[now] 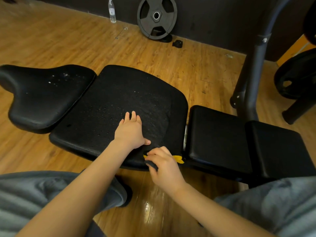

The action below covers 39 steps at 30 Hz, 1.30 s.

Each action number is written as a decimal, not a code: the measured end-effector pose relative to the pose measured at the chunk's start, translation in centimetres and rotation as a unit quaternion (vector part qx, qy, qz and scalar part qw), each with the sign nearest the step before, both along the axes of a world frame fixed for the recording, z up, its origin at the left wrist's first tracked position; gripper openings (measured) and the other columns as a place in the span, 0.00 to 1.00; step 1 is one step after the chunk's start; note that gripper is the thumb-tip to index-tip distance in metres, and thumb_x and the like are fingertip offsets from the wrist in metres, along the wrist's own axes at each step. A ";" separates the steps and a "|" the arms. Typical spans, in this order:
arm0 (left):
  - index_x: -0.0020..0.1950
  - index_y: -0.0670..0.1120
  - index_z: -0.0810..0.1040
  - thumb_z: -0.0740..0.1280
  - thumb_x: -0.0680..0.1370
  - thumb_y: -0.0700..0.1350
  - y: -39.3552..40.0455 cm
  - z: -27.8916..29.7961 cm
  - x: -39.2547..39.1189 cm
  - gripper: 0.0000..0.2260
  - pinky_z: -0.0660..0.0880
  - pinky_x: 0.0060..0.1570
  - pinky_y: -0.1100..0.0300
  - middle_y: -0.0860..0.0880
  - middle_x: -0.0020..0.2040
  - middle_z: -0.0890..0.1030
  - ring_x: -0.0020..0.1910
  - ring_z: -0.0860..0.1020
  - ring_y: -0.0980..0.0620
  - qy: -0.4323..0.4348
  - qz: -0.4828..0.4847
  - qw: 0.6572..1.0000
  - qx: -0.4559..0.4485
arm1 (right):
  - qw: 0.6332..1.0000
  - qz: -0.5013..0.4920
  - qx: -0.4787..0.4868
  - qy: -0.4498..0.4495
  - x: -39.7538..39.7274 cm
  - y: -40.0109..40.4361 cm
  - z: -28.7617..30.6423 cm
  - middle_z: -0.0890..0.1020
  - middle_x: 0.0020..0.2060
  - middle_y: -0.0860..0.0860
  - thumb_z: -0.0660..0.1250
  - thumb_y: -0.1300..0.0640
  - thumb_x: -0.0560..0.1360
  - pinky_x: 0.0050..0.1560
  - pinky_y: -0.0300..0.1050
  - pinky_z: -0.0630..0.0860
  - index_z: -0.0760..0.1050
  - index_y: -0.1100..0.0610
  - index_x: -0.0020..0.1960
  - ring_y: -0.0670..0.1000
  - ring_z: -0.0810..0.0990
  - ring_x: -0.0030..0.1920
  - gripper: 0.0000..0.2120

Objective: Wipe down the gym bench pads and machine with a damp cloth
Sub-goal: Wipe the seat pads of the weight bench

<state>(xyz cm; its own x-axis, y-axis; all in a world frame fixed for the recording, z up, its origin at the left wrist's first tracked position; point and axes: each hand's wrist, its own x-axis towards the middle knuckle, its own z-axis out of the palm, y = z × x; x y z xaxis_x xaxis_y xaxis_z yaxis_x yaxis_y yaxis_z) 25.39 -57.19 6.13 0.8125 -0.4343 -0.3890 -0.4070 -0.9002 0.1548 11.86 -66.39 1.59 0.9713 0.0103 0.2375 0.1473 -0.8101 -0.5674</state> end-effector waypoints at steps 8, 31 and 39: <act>0.78 0.44 0.46 0.69 0.74 0.57 1.0 0.4 0.9 0.44 0.52 0.73 0.49 0.44 0.78 0.43 0.77 0.44 0.44 0.015 -0.004 1.000 0.013 | 0.994 0.101 -0.047 0.009 1.4 -2.4 0.4 0.81 0.45 0.54 0.71 0.68 0.68 0.51 0.44 0.76 0.82 0.61 0.47 0.55 0.78 0.49 0.09; 0.78 0.44 0.46 0.70 0.72 0.58 1.6 0.2 1.4 0.46 0.54 0.73 0.49 0.43 0.78 0.44 0.77 0.44 0.42 0.005 0.004 1.000 0.007 | 0.957 -0.239 -0.085 0.140 23.9 -13.2 2.6 0.79 0.55 0.58 0.60 0.68 0.77 0.51 0.43 0.74 0.79 0.62 0.55 0.58 0.78 0.54 0.12; 0.78 0.44 0.46 0.71 0.72 0.59 1.3 0.4 1.6 0.47 0.54 0.73 0.48 0.42 0.78 0.45 0.77 0.44 0.42 0.005 -0.001 1.000 0.023 | 0.990 -0.124 -0.021 0.067 13.5 -9.0 1.2 0.82 0.48 0.56 0.63 0.68 0.74 0.56 0.38 0.69 0.82 0.62 0.44 0.55 0.78 0.52 0.09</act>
